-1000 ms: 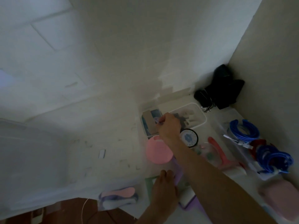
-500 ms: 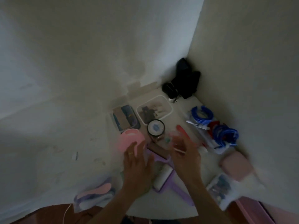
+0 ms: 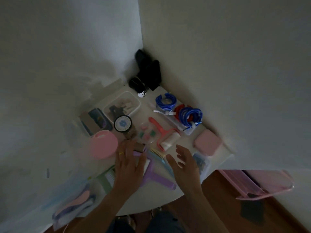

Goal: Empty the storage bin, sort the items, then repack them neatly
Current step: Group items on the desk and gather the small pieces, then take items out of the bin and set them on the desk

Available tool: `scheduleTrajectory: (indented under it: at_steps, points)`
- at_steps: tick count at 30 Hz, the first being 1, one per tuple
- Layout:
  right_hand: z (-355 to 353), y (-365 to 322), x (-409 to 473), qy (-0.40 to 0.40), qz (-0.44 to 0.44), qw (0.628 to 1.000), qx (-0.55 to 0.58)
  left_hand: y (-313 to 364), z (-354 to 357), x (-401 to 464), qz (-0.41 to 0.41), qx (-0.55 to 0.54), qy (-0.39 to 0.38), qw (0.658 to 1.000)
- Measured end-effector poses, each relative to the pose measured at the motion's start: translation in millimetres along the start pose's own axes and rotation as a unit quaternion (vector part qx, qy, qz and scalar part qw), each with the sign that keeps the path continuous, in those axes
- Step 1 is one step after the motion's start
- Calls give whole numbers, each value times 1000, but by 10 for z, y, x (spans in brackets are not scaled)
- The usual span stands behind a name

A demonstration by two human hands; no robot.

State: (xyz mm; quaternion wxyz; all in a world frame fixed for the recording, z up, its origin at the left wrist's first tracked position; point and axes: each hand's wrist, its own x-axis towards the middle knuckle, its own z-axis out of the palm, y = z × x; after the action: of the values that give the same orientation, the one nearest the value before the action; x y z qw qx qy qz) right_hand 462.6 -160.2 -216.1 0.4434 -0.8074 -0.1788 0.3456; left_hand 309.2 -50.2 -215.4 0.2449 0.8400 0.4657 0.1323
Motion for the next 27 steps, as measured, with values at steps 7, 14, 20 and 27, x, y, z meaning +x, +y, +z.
scheduleTrajectory:
  at_steps: [7,14,20,27]
  points:
    - [-355,-71,173,49,17,998,30,262,131,218,89,-101,-43,990]
    - [-326,-375,1094,172,-146,931,-286,725,243,1584,221,127,-42,966]
    - [-125,-349,1583,129,-73,893,-425,621,507,2104,207,287,-118,928]
    - [-85,-224,1684,102,-112,903,-402,553,394,2160,246,204,-116,940]
